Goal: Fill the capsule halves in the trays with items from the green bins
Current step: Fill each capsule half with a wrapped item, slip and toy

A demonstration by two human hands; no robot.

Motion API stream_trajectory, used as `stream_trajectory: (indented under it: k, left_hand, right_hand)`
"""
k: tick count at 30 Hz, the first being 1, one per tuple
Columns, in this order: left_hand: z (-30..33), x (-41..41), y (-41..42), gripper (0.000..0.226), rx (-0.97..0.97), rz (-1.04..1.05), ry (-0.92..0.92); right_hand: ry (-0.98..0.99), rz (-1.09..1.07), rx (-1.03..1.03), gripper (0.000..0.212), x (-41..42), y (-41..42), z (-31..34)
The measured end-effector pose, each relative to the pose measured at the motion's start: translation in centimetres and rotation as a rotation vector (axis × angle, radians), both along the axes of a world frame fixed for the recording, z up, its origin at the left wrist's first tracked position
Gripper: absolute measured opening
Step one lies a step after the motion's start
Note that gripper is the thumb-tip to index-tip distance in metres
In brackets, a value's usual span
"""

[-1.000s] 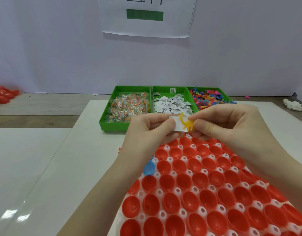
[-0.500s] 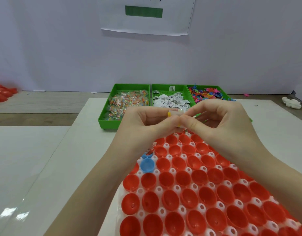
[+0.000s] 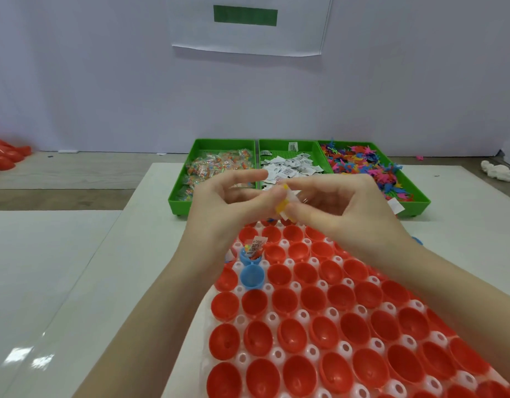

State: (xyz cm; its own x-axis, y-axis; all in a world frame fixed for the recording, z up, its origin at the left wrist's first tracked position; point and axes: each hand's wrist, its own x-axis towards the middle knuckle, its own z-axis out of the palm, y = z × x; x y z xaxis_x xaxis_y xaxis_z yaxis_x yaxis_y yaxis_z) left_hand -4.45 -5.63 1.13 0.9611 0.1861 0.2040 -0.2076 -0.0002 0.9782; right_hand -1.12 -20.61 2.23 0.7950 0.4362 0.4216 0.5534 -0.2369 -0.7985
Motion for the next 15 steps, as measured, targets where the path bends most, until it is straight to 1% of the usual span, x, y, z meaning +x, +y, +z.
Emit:
stream_trajectory:
  k: [1, 3, 4, 6, 9, 10, 13, 15]
  left_hand:
    - [-0.02, 0.1, 0.02, 0.041, -0.055, -0.035, 0.02]
    - [-0.1, 0.17, 0.02, 0.038, -0.1, -0.114, 0.057]
    - [-0.09, 0.14, 0.0, 0.033, -0.085, -0.148, 0.066]
    - [-0.16, 0.11, -0.12, 0.025, -0.034, -0.185, 0.045]
    - [-0.05, 0.06, -0.29, 0.014, 0.032, -0.163, -0.024]
    - [-0.08, 0.1, -0.28, 0.014, 0.087, -0.131, -0.051]
    - [-0.46, 0.46, -0.3, 0.029, 0.375, -0.023, -0.146]
    - [-0.8, 0.64, -0.46, 0.04, 0.502, -0.011, -0.19]
  right_hand:
    - [0.108, 0.024, 0.091, 0.022, 0.05, -0.11, 0.02]
    - [0.267, 0.059, 0.237, 0.02, 0.11, -0.37, -0.1]
    - [0.312, 0.071, 0.287, 0.017, 0.08, -0.41, -0.21]
    - [0.341, 0.075, 0.327, 0.018, -0.07, -0.39, -0.38]
    - [0.329, 0.066, 0.269, 0.018, -0.05, -0.63, -0.41]
    - [0.329, 0.072, 0.229, 0.017, -0.02, -0.76, -0.27]
    - [0.245, 0.002, 0.083, 0.018, 0.31, -0.99, 0.11]
    - [0.151, -0.064, -0.01, 0.011, 0.69, -0.92, 0.11]
